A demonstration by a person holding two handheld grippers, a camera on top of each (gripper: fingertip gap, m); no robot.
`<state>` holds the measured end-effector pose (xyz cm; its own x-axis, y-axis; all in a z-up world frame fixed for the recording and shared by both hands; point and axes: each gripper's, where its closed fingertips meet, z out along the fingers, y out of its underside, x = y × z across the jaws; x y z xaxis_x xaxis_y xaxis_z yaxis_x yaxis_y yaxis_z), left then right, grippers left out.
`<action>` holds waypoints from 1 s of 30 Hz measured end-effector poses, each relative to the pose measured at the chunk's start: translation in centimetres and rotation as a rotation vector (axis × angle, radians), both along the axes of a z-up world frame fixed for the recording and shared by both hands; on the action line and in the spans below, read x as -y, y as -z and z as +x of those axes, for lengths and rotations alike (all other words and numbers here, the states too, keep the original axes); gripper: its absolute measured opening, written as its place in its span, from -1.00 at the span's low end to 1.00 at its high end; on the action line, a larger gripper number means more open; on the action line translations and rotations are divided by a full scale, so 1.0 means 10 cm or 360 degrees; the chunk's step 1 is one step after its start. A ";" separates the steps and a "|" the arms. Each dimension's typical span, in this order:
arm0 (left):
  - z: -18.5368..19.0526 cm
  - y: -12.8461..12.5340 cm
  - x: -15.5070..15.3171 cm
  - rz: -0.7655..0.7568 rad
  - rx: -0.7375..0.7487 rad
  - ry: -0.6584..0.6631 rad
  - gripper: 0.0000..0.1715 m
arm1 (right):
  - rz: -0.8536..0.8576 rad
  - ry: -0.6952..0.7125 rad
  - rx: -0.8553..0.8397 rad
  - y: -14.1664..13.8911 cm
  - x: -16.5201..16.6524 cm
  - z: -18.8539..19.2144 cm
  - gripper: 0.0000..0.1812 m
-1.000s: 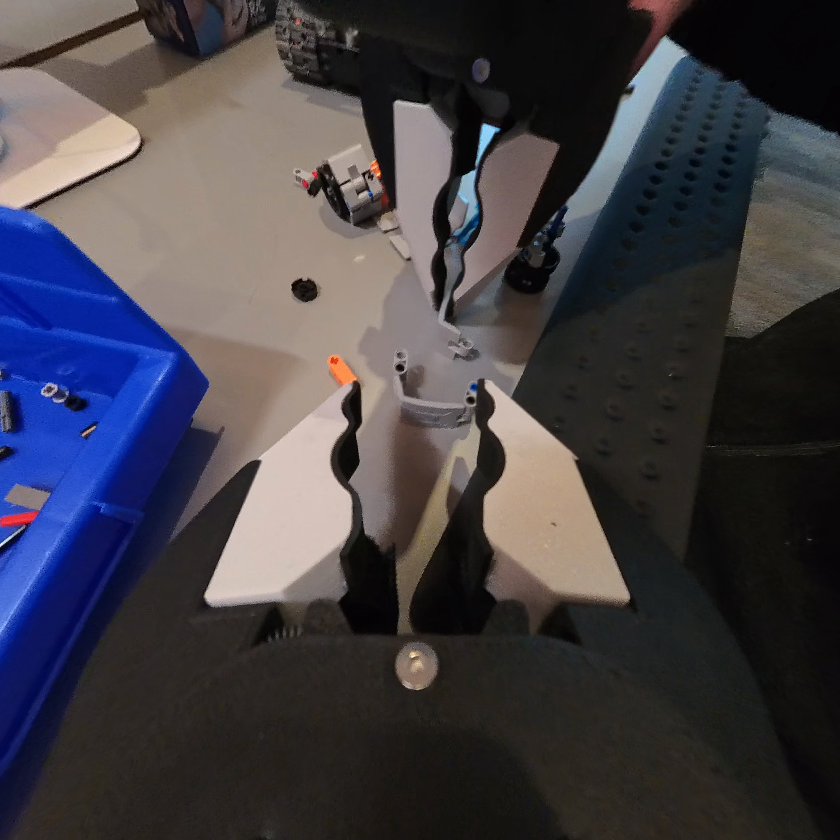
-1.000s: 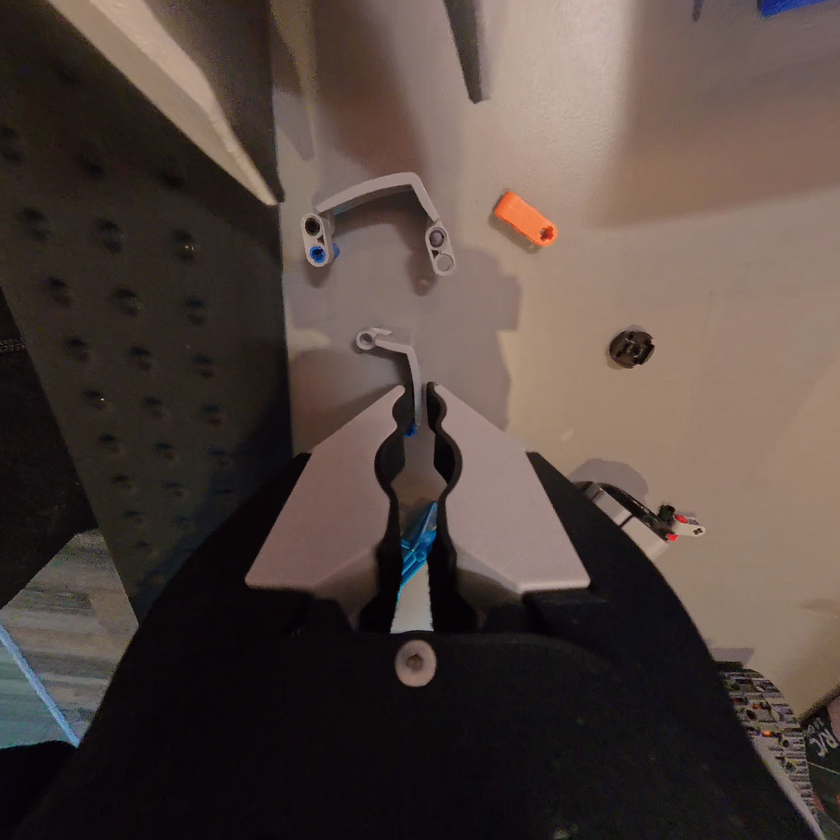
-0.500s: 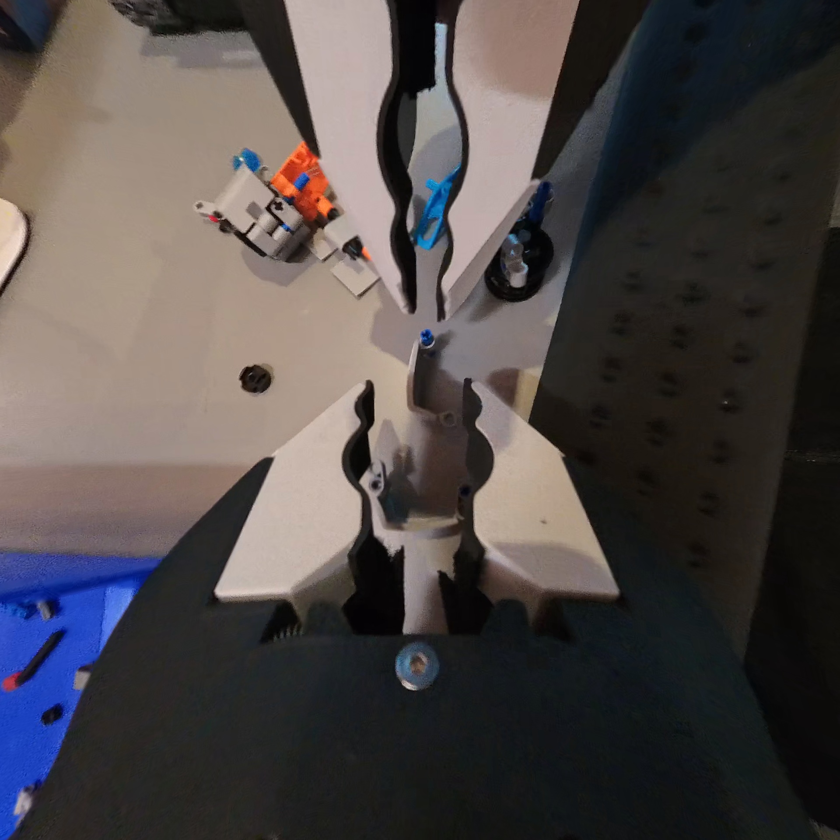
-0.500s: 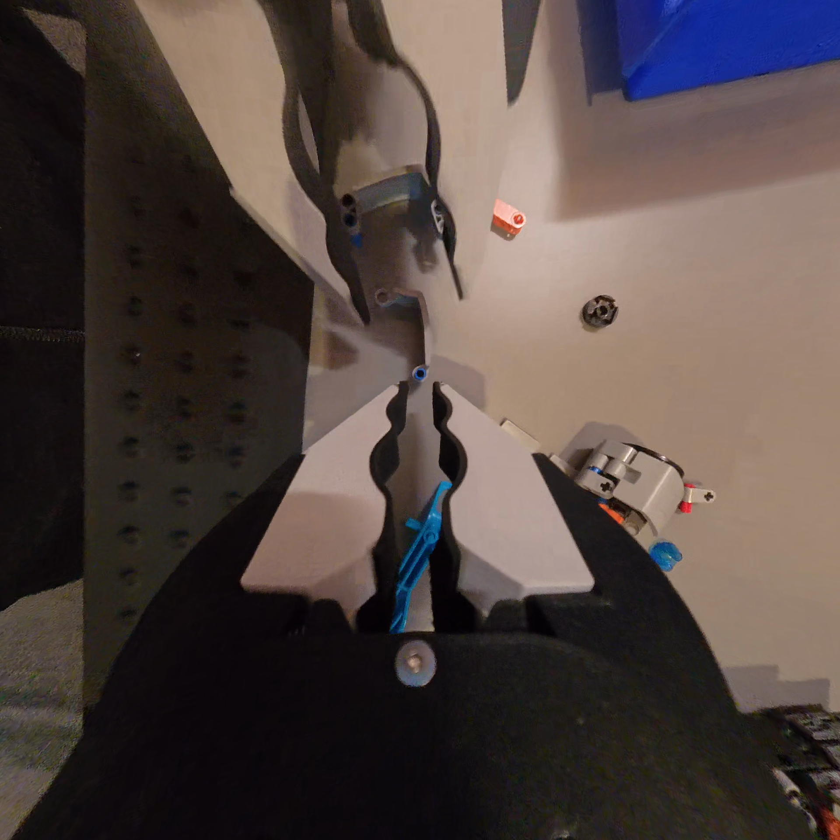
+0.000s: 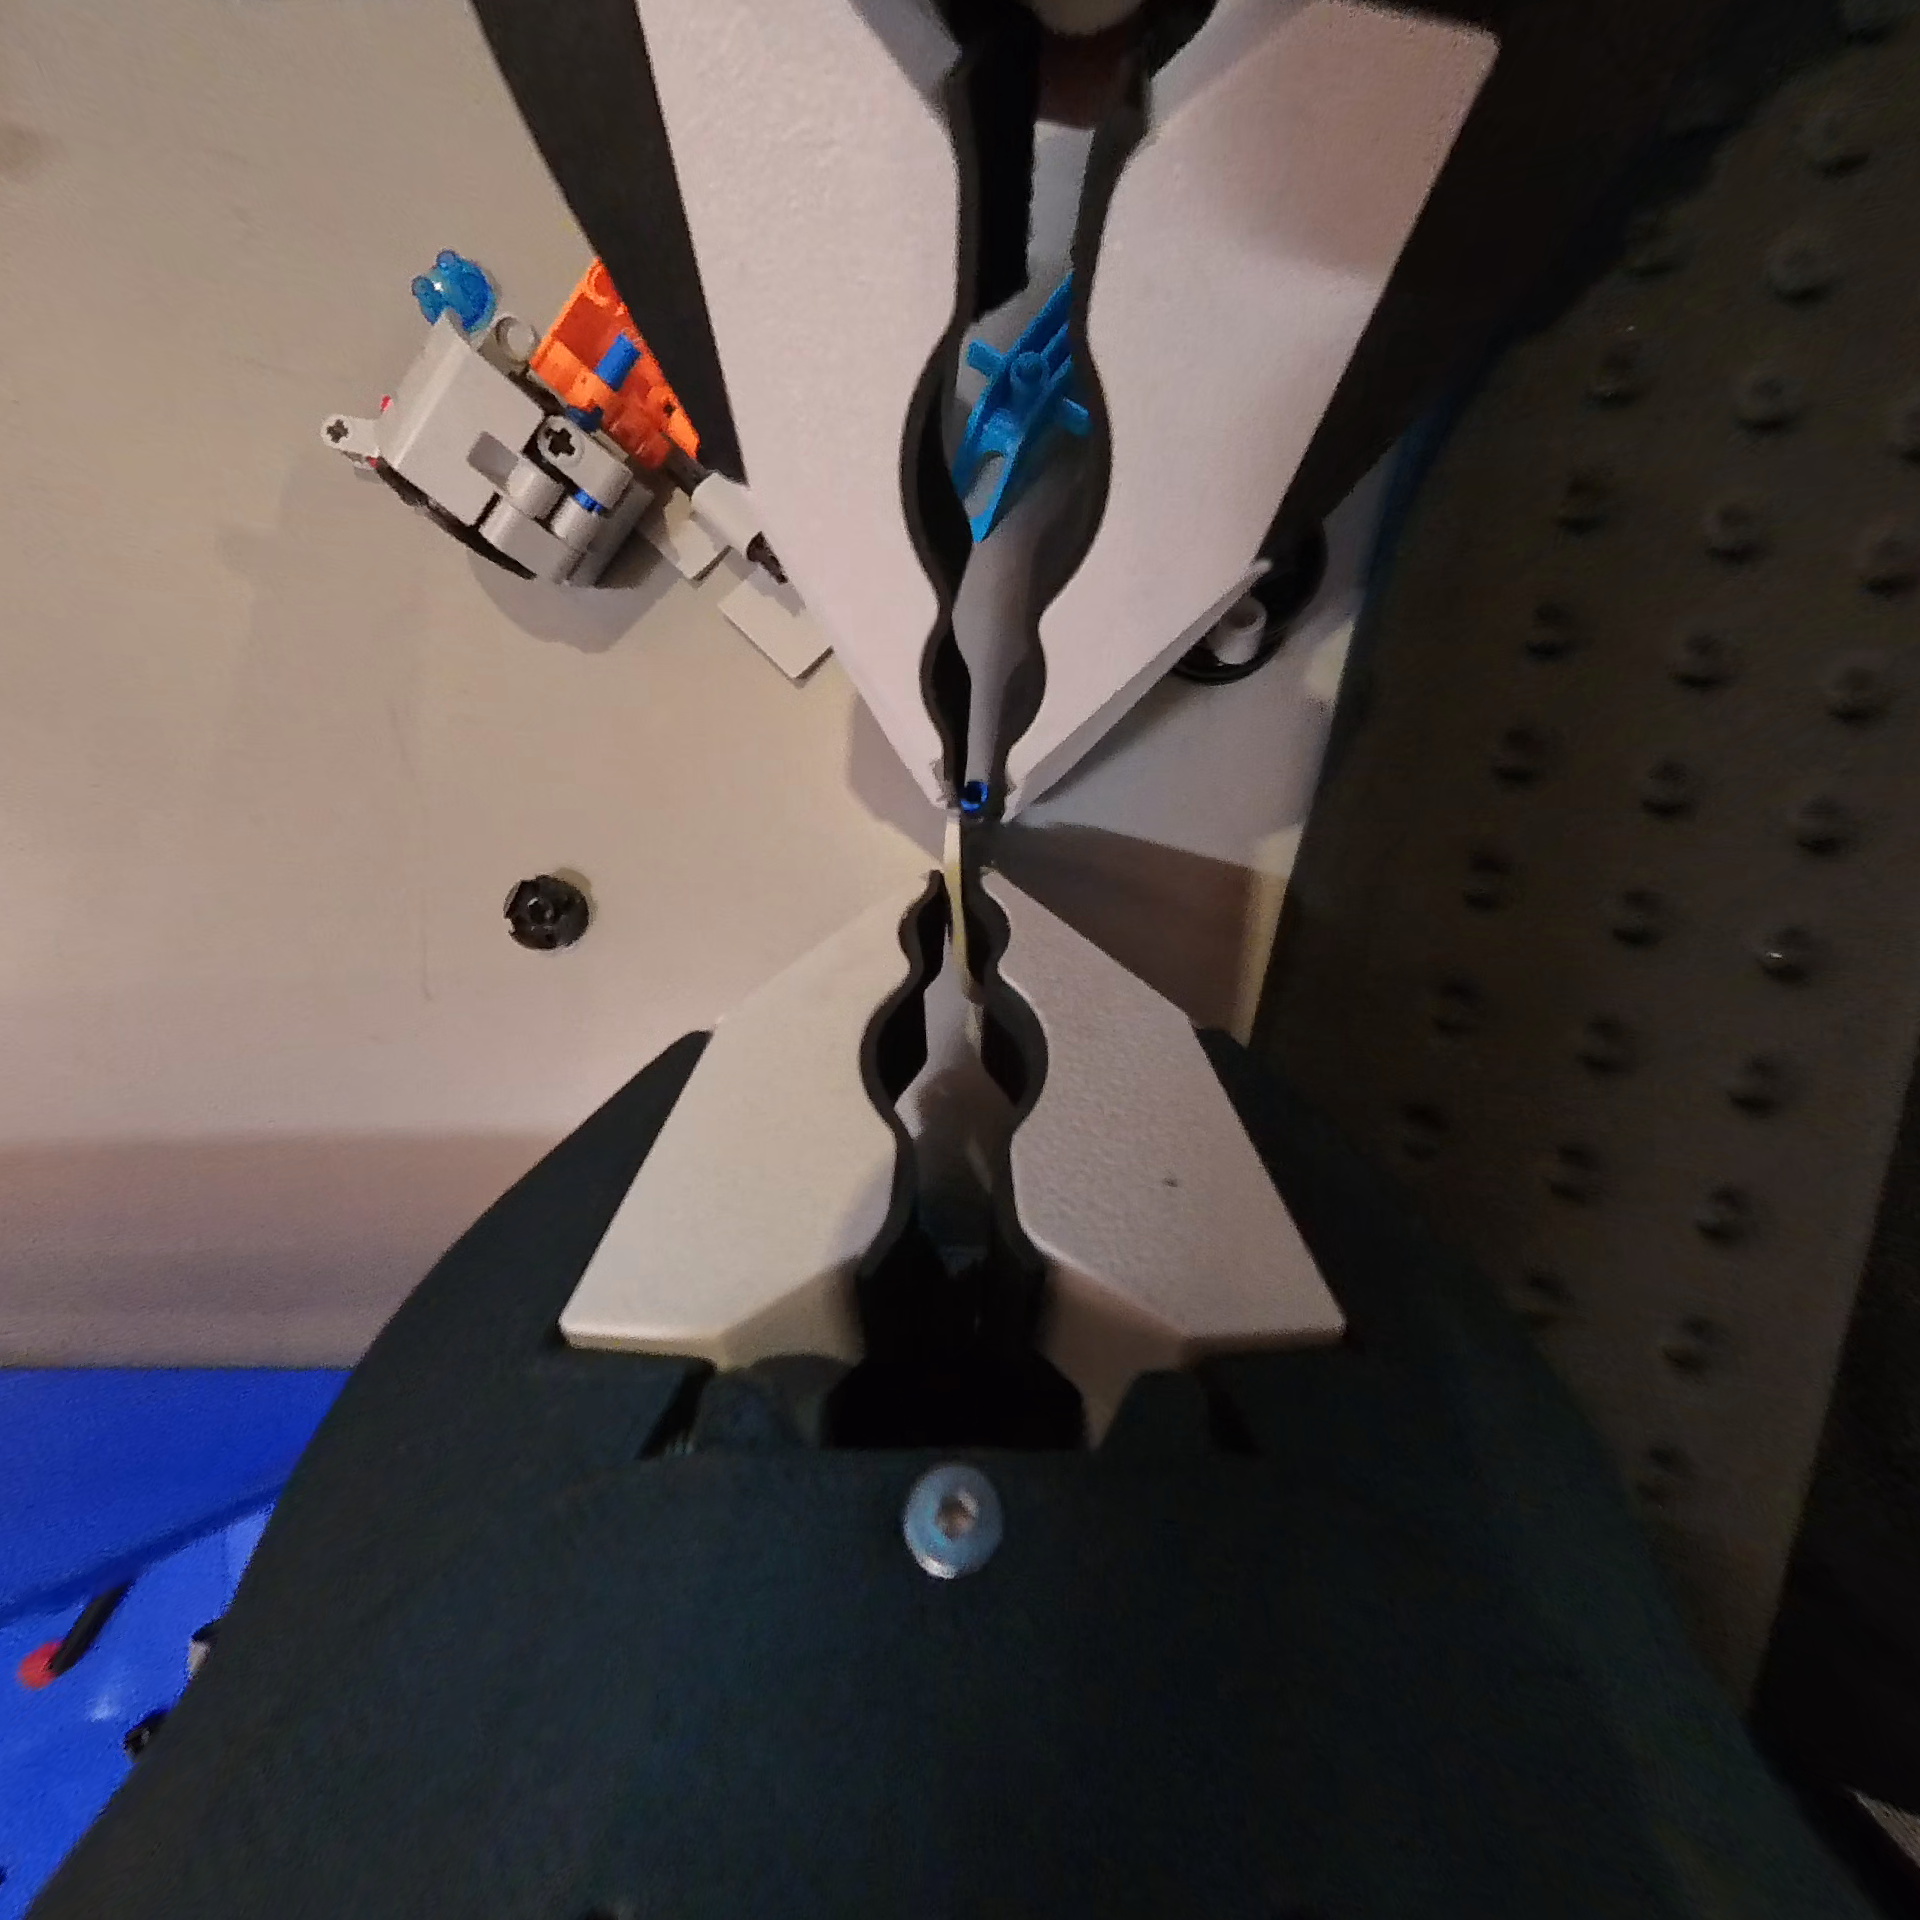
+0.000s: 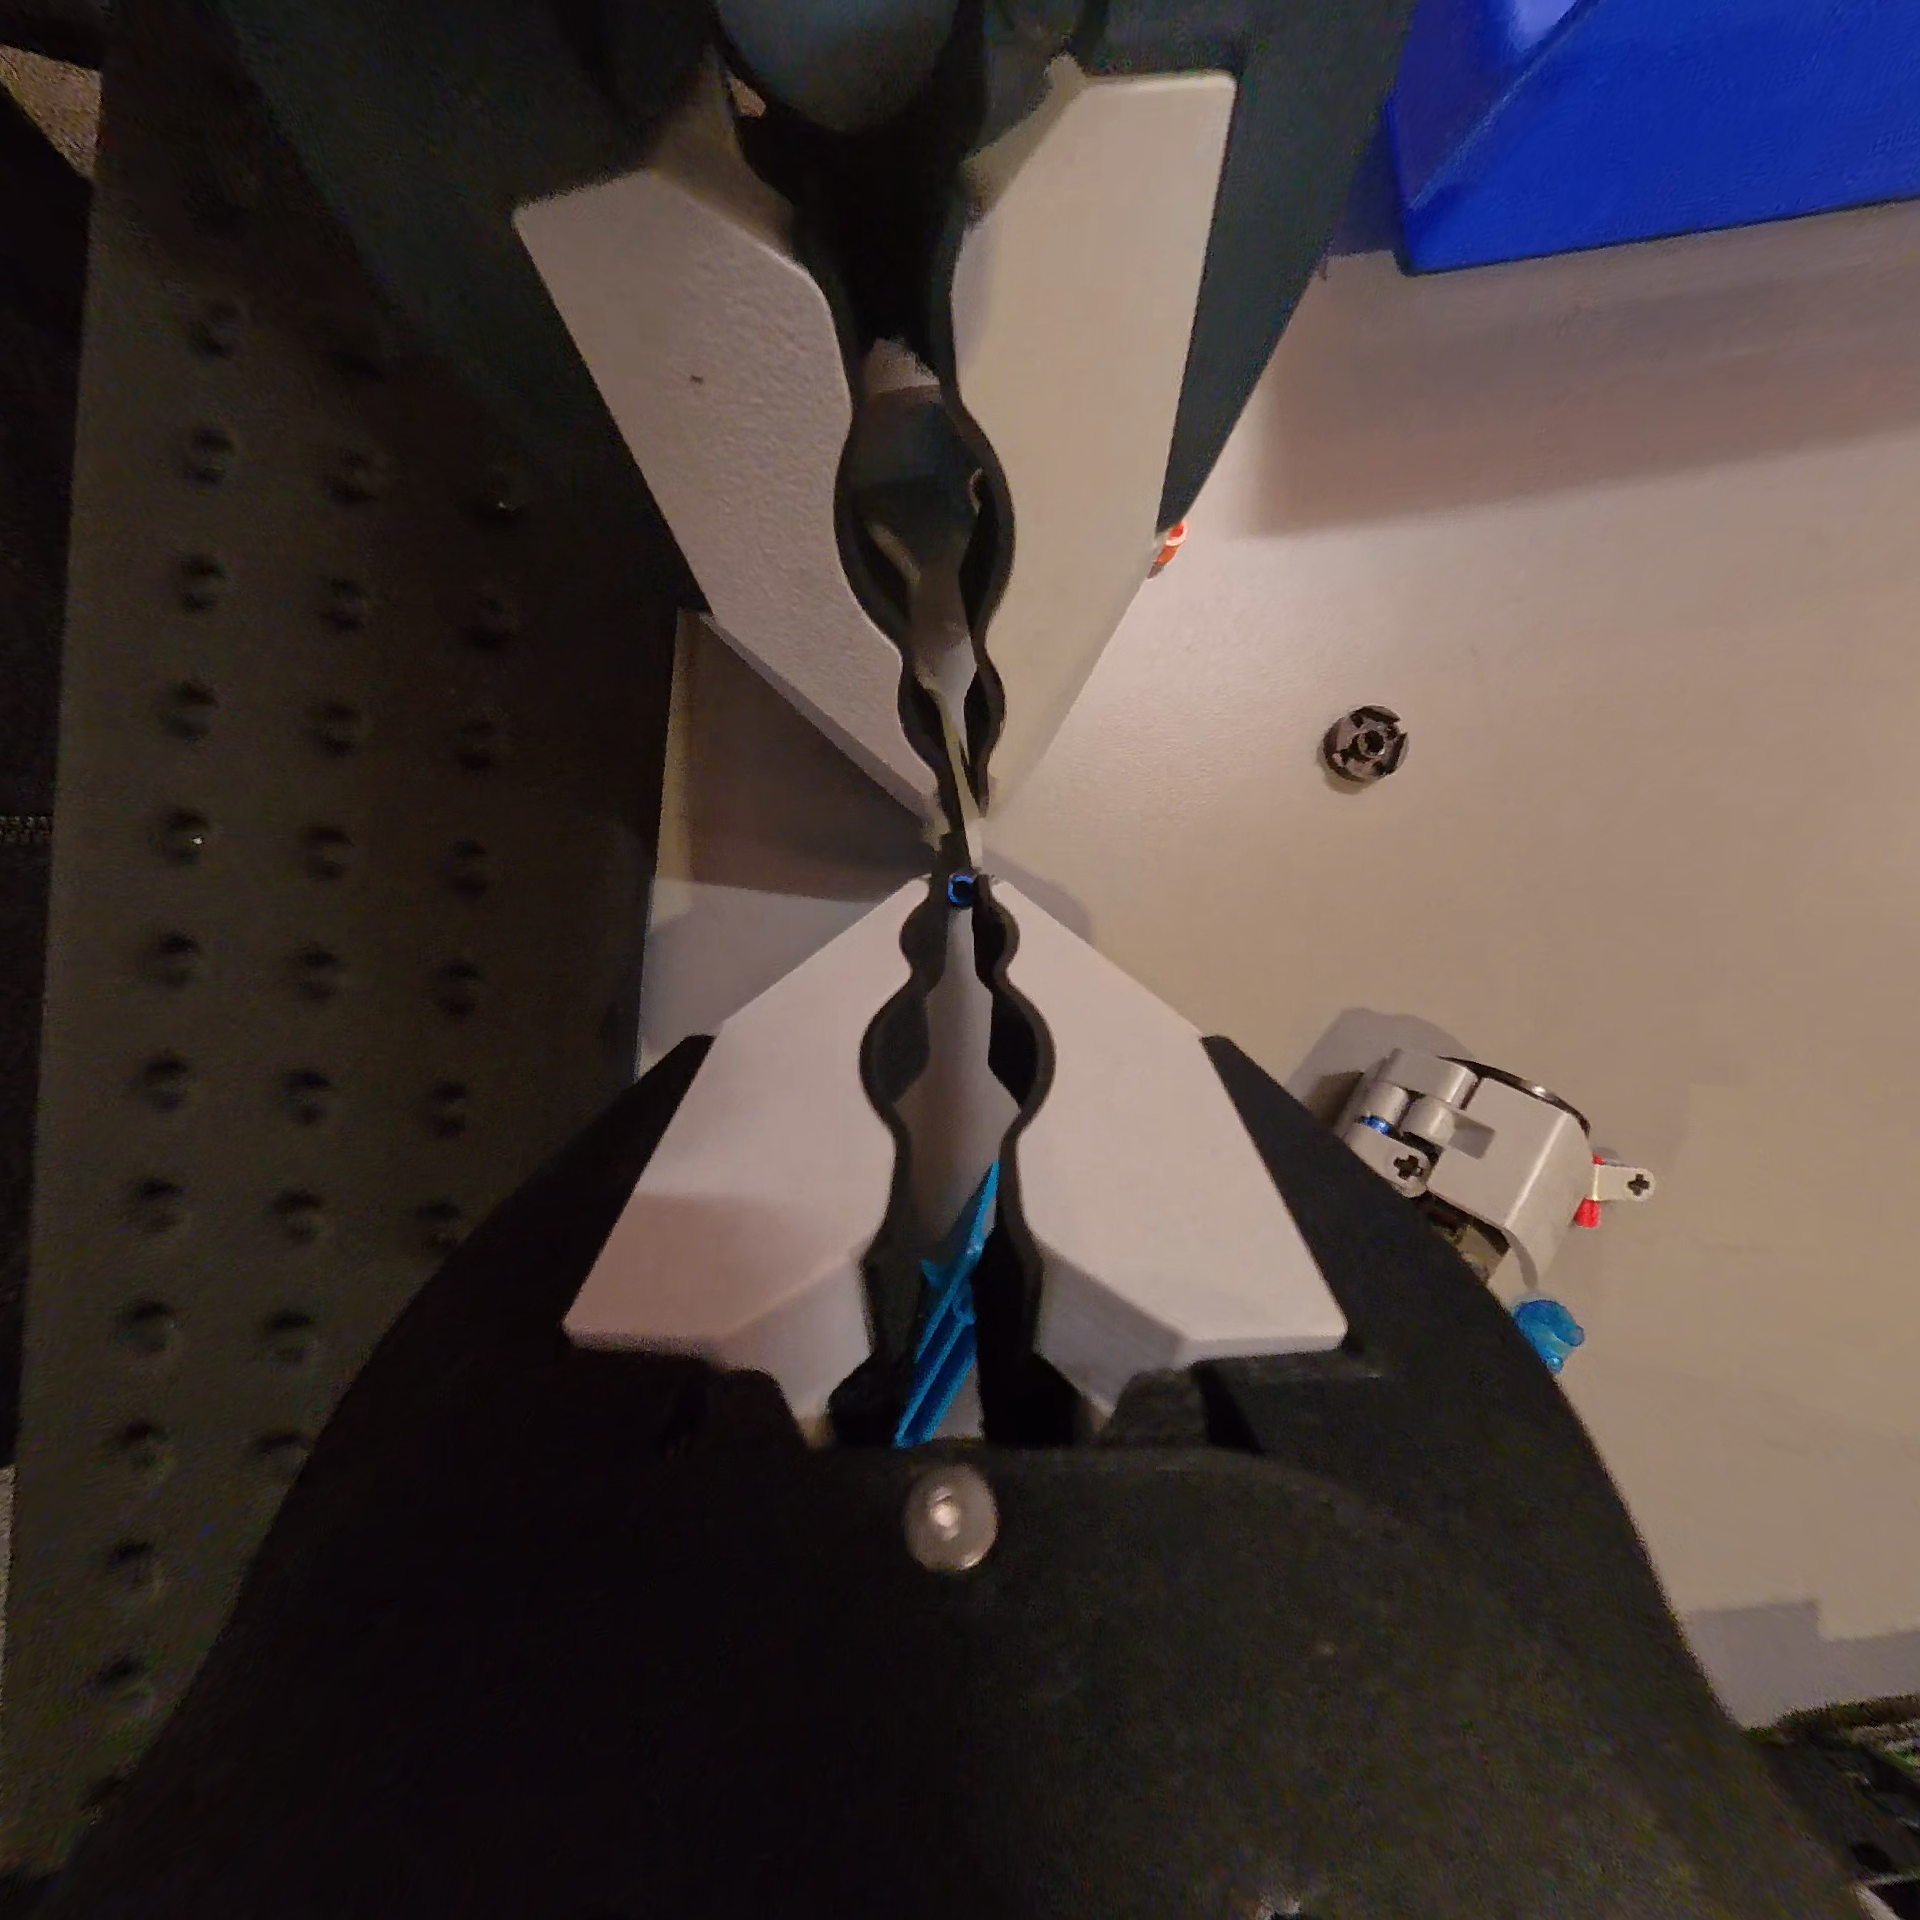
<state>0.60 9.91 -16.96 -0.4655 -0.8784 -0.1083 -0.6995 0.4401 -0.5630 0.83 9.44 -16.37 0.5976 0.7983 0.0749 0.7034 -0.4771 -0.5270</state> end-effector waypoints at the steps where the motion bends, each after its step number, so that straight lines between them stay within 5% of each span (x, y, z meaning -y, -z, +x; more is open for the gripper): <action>1: 0.01 0.01 0.00 0.0014 0.0008 0.0003 -0.99 | -0.0002 0.0013 -0.0021 0.00 -0.01 0.00 -0.98; 30: 0.08 0.07 -0.05 0.0182 0.0008 -0.0030 -1.00 | 0.0144 0.0035 -0.0206 -0.05 -0.05 0.01 -0.98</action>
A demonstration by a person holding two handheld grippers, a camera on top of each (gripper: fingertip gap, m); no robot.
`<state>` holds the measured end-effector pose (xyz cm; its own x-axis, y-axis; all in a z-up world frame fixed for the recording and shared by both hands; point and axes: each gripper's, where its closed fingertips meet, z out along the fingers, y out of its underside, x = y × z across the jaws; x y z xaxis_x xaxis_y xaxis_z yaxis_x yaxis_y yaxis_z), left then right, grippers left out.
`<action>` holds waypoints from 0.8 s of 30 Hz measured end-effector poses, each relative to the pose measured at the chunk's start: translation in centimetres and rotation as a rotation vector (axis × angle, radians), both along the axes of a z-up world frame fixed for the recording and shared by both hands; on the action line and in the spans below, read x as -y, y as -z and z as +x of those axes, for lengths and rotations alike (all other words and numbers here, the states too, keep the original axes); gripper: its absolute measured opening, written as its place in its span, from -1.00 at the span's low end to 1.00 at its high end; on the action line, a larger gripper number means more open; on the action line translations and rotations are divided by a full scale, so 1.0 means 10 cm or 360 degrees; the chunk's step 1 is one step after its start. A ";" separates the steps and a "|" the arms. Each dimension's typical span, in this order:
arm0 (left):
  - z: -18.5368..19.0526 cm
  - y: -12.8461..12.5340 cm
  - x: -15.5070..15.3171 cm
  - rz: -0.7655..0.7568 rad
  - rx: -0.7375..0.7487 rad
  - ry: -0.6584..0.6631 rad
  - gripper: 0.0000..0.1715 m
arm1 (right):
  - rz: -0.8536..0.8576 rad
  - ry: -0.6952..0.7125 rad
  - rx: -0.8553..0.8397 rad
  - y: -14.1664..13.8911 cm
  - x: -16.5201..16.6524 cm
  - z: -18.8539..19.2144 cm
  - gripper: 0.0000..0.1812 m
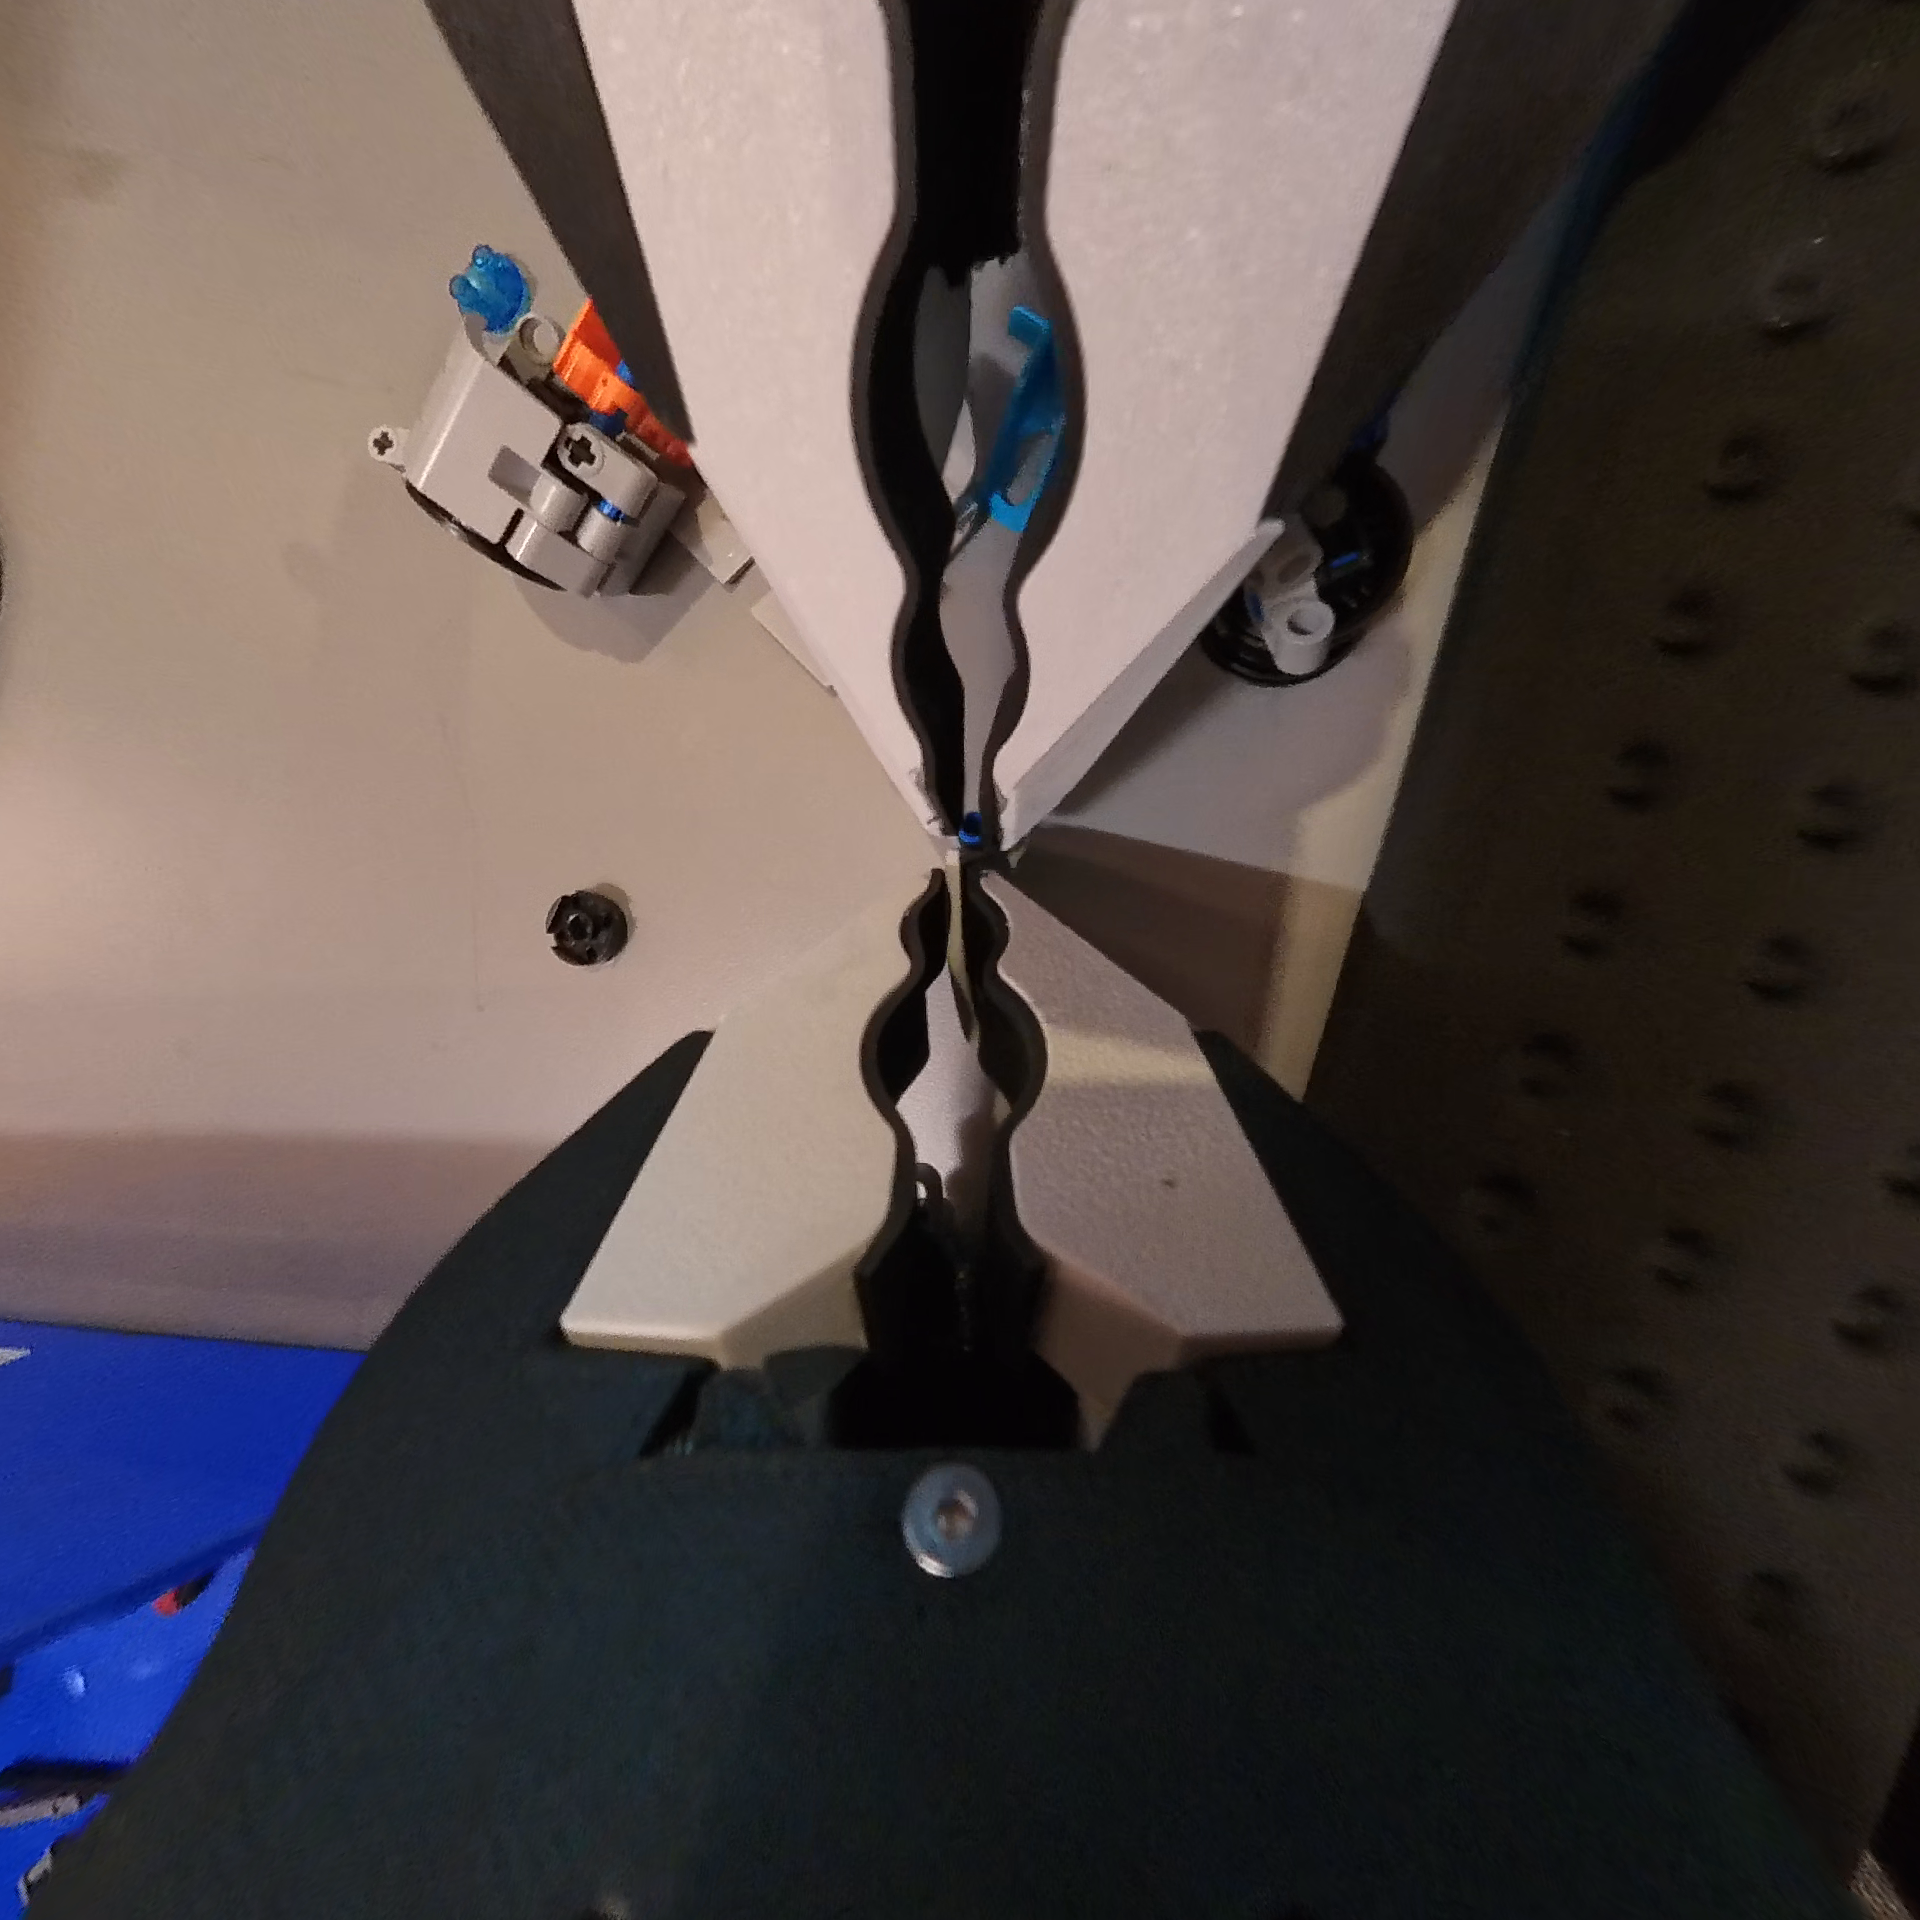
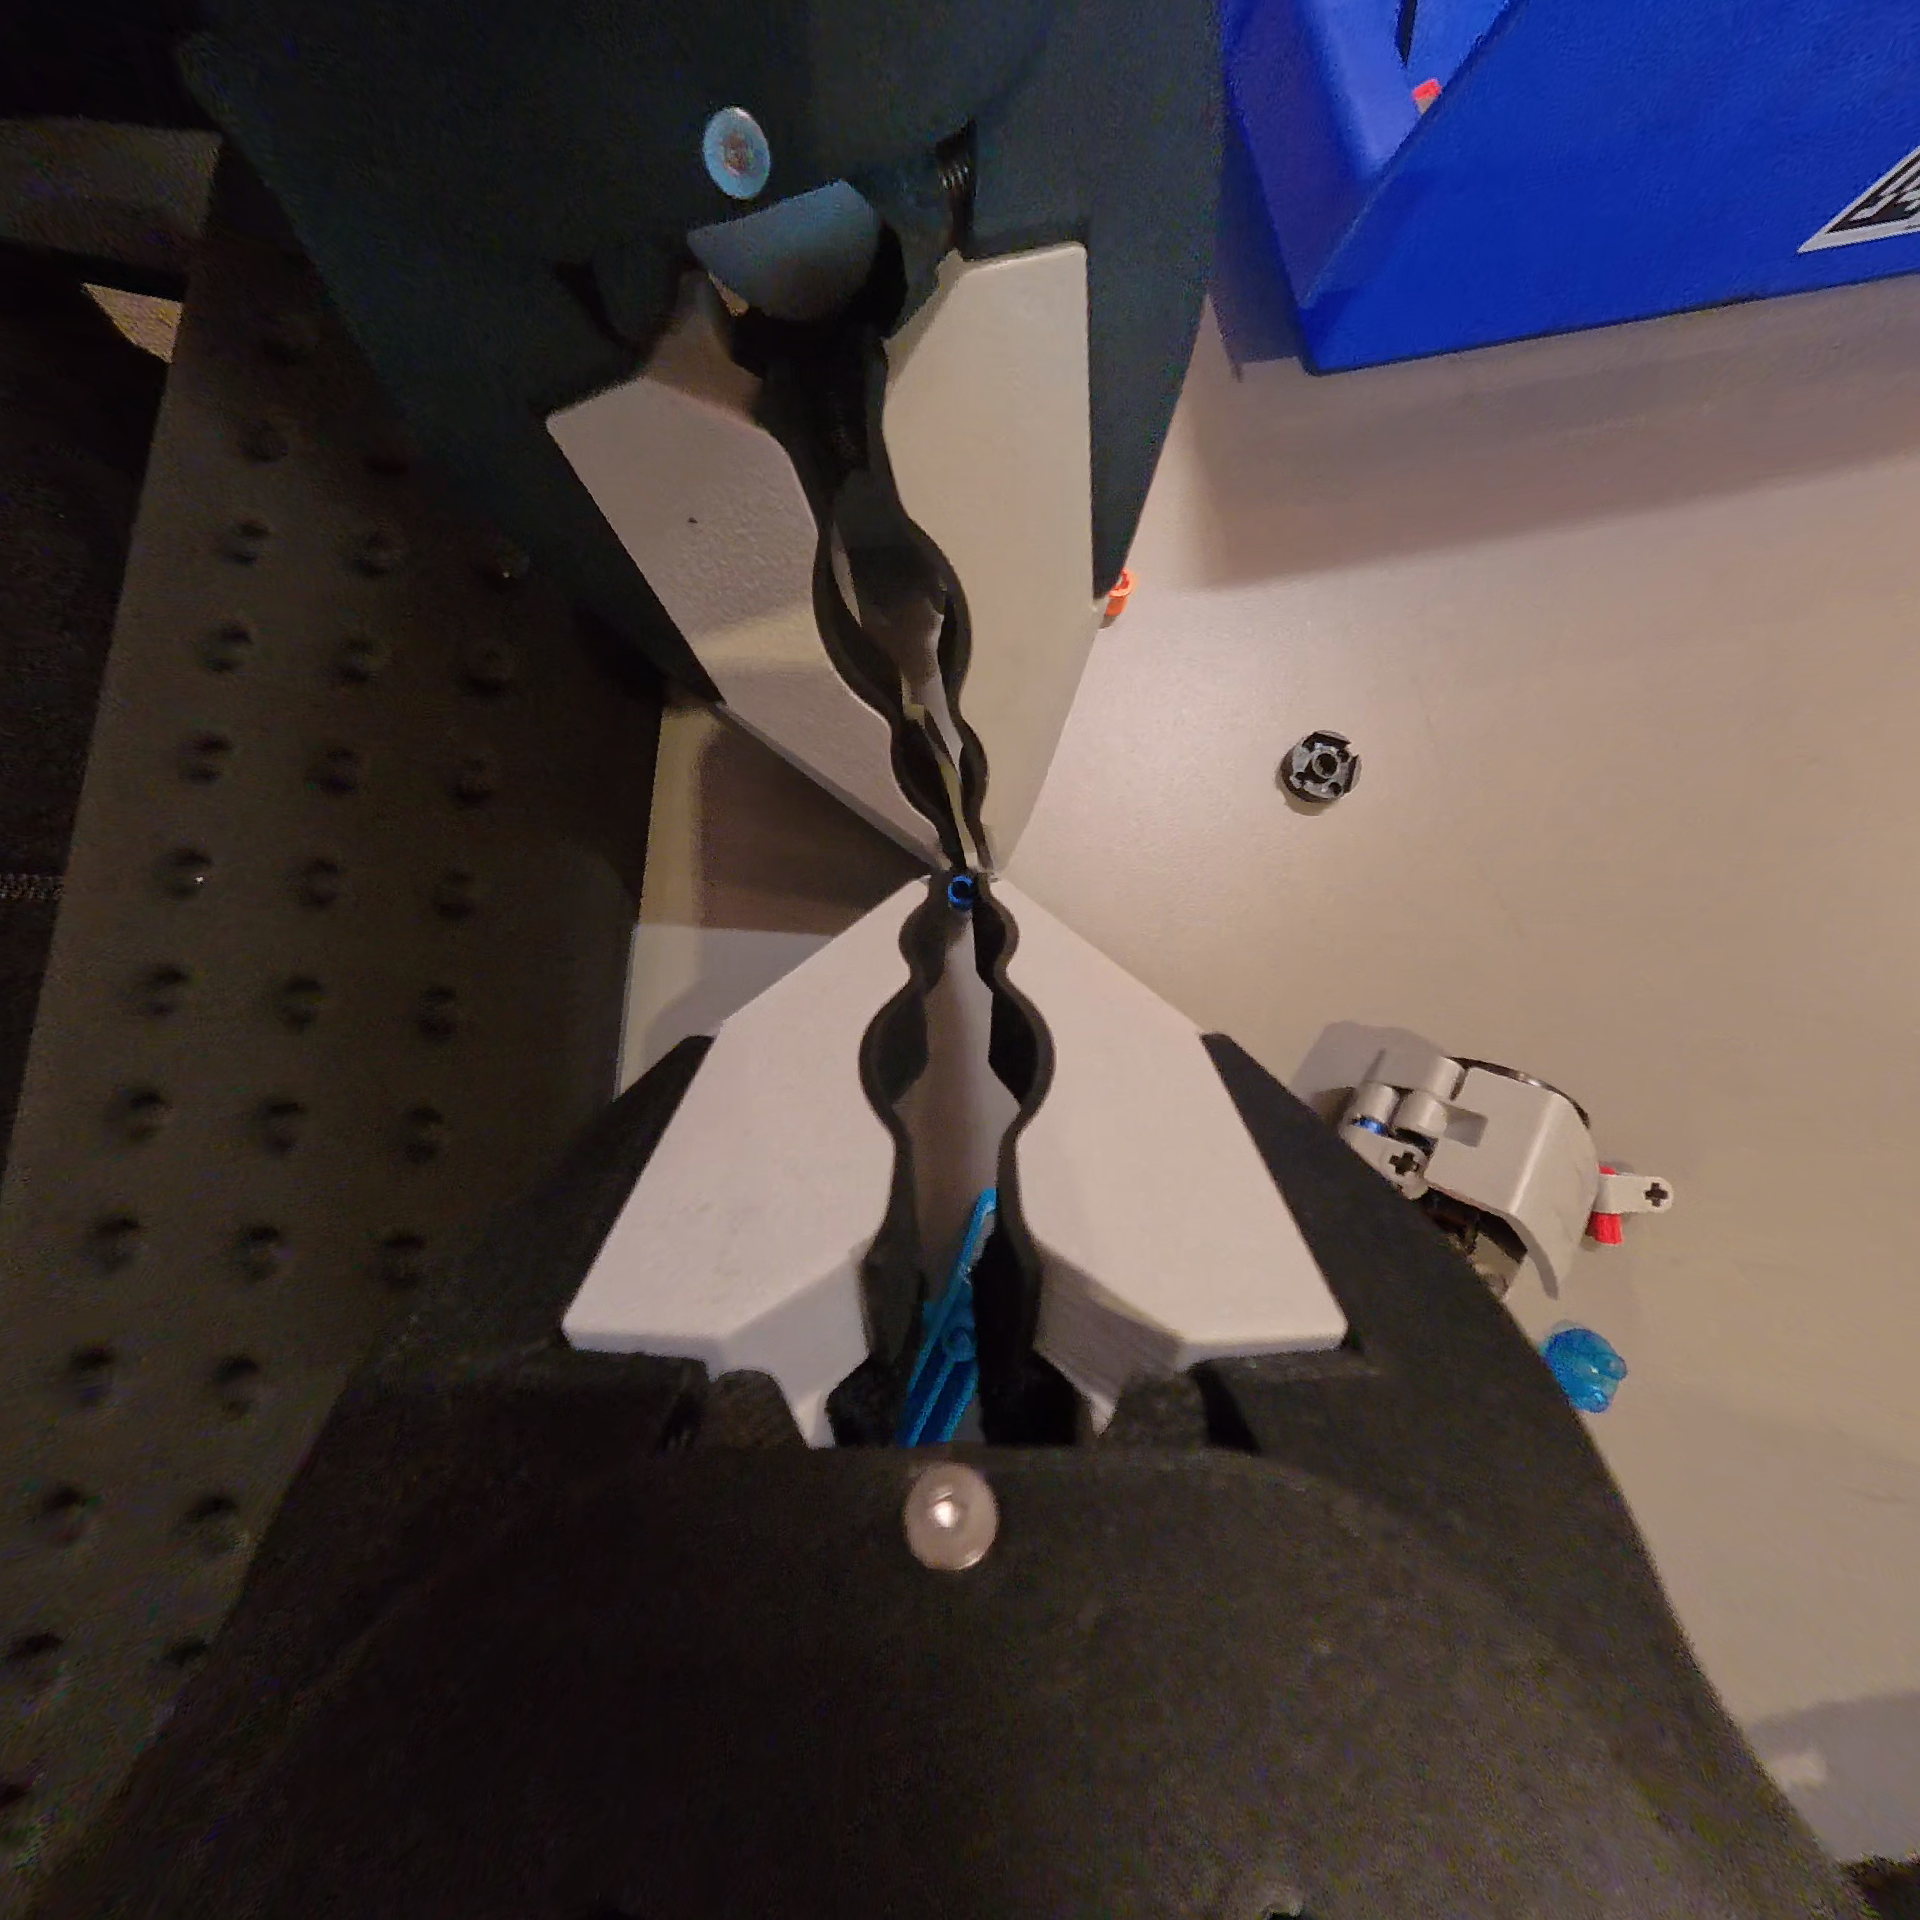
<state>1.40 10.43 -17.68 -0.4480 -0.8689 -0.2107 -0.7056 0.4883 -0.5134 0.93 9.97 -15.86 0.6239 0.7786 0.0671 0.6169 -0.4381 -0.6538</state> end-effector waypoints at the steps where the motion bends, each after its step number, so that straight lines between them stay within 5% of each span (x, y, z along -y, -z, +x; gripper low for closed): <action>1: 0.00 0.00 0.00 -0.0011 -0.0005 -0.0002 -1.00 | 0.0000 0.0002 0.0002 0.00 0.00 0.00 -0.99; 6: 0.02 -0.01 0.00 -0.0121 -0.0035 -0.0013 -1.00 | -0.0116 0.0044 -0.0145 -0.03 -0.02 0.02 -0.99; 13: 0.03 -0.23 0.02 -0.0593 -0.0118 0.0030 -1.00 | -0.0360 0.0120 -0.0603 -0.27 -0.07 0.04 -0.99; 19: 0.07 -0.50 0.06 -0.1033 -0.0073 0.0078 -1.00 | -0.0306 0.0156 -0.0955 -0.57 -0.10 0.11 -1.00; 24: 0.09 -0.56 0.08 -0.1166 -0.0057 0.0089 -1.00 | -0.0211 0.0179 -0.0963 -0.71 -0.12 0.19 -1.00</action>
